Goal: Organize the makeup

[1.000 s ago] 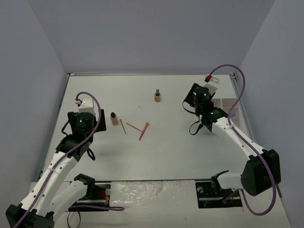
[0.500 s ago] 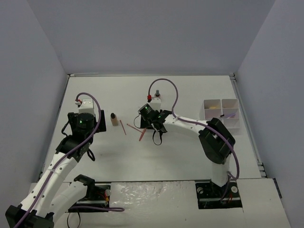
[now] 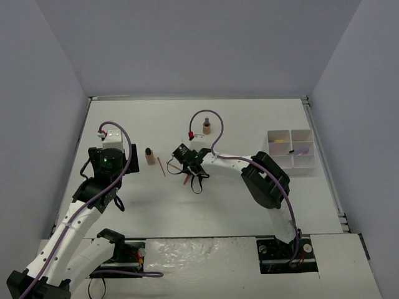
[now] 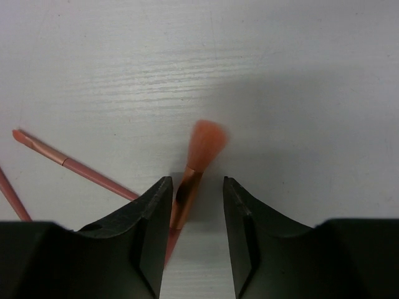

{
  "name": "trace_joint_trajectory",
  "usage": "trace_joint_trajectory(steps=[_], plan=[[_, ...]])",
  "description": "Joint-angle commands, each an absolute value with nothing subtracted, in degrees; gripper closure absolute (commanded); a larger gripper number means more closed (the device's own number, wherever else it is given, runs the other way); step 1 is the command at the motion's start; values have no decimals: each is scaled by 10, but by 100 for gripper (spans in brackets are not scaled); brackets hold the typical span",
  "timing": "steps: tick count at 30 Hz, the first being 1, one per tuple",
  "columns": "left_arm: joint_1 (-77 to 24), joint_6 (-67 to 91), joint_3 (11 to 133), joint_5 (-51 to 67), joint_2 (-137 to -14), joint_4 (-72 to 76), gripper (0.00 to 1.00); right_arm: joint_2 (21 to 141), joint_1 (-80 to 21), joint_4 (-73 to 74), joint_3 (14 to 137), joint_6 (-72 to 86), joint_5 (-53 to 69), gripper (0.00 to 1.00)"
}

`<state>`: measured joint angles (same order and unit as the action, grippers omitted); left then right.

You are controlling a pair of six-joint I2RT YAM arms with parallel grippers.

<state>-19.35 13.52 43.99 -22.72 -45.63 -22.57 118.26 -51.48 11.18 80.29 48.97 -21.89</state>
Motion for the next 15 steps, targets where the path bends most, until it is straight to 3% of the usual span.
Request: trace_joint_trajectory(steps=[1, 4, 10, 15], plan=[[-192, 128, 459, -230, -450, -202, 3, 1184, -514, 125, 822, 514, -264, 69], [-192, 129, 459, -230, -450, -202, 3, 1192, -511, 126, 820, 517, -259, 75], [-192, 129, 459, -230, -449, -203, 3, 1163, -498, 126, 776, 518, -267, 98], [-192, 129, 459, -230, -449, -202, 3, 1073, -477, 122, 726, 512, -301, 100]])
